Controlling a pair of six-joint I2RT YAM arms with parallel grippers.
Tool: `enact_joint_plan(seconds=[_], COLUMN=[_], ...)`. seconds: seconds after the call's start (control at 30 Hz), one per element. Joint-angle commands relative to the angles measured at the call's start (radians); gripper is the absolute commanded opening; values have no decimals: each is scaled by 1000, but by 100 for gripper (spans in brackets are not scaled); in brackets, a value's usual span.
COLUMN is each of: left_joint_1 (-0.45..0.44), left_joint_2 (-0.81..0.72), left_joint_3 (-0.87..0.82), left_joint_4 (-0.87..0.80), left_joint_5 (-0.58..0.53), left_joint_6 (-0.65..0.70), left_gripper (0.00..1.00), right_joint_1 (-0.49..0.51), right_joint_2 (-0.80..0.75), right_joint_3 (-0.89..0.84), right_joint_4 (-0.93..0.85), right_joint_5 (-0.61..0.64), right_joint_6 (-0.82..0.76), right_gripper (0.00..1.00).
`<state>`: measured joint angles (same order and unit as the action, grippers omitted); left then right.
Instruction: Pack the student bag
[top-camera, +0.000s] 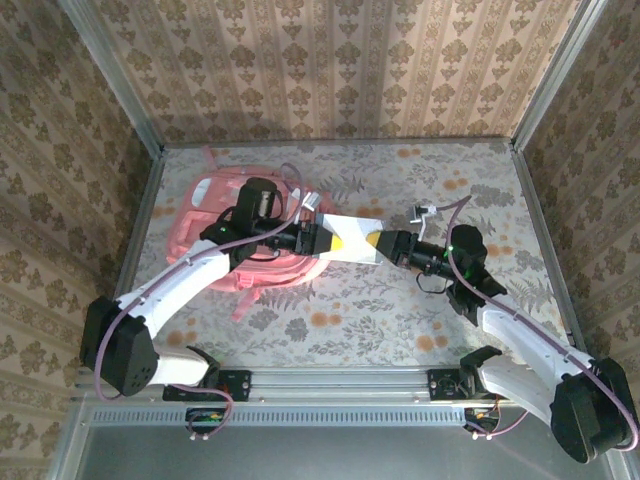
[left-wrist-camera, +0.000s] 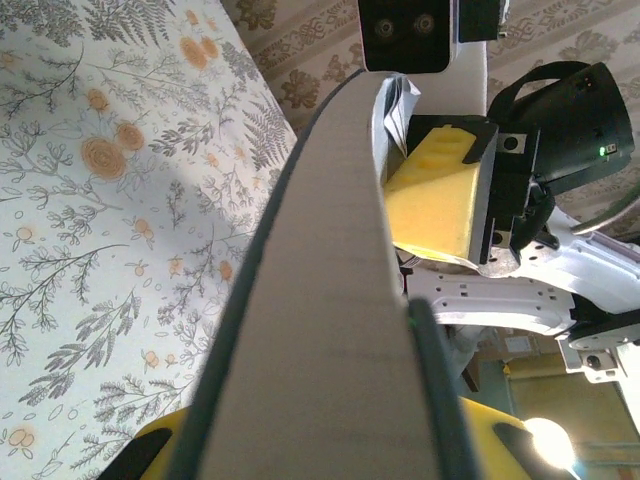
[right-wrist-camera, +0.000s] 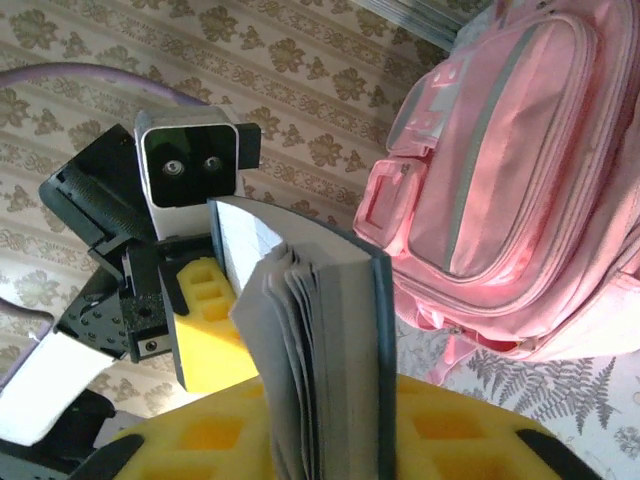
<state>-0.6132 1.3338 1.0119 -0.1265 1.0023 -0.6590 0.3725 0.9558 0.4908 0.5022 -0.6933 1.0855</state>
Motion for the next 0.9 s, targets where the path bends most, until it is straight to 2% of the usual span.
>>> enact_joint_plan(seconds=[0.0, 0.07, 0.1, 0.13, 0.2, 0.27, 0.3, 0.4, 0.5, 0.6, 0.73, 0.87], left_joint_1=[13, 18, 22, 28, 51, 89, 112, 187, 247, 301, 309, 319], left_joint_2=[7, 8, 8, 9, 19, 43, 61, 118, 191, 256, 287, 368], left_joint_3=[-18, -18, -18, -17, -3, 32, 60, 150, 234, 268, 283, 320], left_joint_4=[-4, -13, -17, -24, -57, -112, -166, -310, -408, -415, -393, -403], left_joint_5=[-31, -38, -40, -45, -63, -74, -94, -176, -279, -339, -474, -454], left_joint_6=[9, 11, 11, 14, 23, 53, 78, 154, 199, 184, 224, 236], left_gripper=[0, 0, 0, 5, 37, 54, 58, 61, 63, 63, 64, 61], right_joint_1=[2, 2, 2, 2, 1, 0, -2, -5, -7, -9, -13, -19], right_joint_2=[-50, -62, -68, -73, -99, -137, -154, -178, -189, -197, -202, -191], right_joint_3=[8, 18, 20, 22, 29, 32, 39, 66, 63, 42, 27, 22], right_joint_4=[21, -39, -60, -77, -163, -267, -320, -465, -504, -500, -504, -504], right_joint_5=[-11, 7, 14, 19, 79, 180, 229, 335, 359, 357, 350, 335], right_joint_6=[-1, -33, -46, -59, -109, -161, -183, -232, -250, -245, -257, -272], right_gripper=[14, 3, 0, 0, 0, 0, 0, 0, 0, 0, 0, 0])
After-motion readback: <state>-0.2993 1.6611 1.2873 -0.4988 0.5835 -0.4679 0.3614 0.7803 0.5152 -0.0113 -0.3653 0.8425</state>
